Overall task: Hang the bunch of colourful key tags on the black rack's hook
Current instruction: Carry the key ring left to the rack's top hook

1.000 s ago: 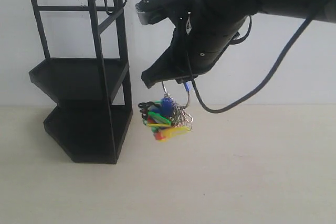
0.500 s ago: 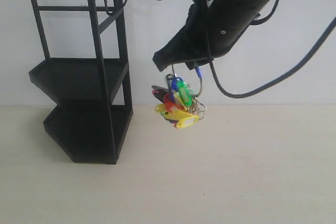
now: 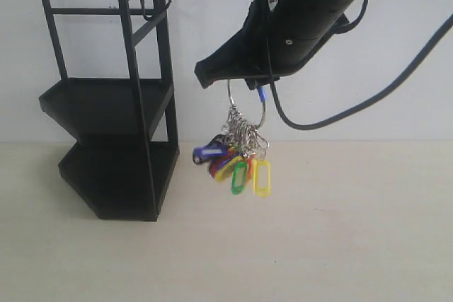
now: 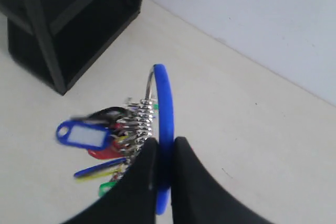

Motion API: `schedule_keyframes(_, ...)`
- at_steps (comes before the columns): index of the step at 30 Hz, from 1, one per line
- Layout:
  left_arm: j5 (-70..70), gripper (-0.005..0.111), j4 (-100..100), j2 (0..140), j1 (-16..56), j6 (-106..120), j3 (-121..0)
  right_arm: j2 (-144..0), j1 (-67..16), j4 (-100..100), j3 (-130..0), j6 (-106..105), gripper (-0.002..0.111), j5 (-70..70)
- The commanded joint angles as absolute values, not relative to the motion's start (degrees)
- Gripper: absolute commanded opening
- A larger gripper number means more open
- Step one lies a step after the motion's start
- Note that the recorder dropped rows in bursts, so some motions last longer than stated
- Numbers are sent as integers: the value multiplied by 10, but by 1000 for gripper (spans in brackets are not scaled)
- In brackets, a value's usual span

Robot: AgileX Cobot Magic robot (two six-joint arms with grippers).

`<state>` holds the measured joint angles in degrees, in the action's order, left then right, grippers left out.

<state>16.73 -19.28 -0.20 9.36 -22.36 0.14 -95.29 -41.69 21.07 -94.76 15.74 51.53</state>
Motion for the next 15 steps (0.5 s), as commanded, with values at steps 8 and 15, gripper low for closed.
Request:
schedule_keyframes(8, 165, 4, -192, 0, 98, -227, 0, -944, -432, 178, -949, 27, 0, 478)
schedule_keyframes(15, 165, 4, -192, 0, 98, -227, 0, -942, -416, 291, -949, 277, 0, 419)
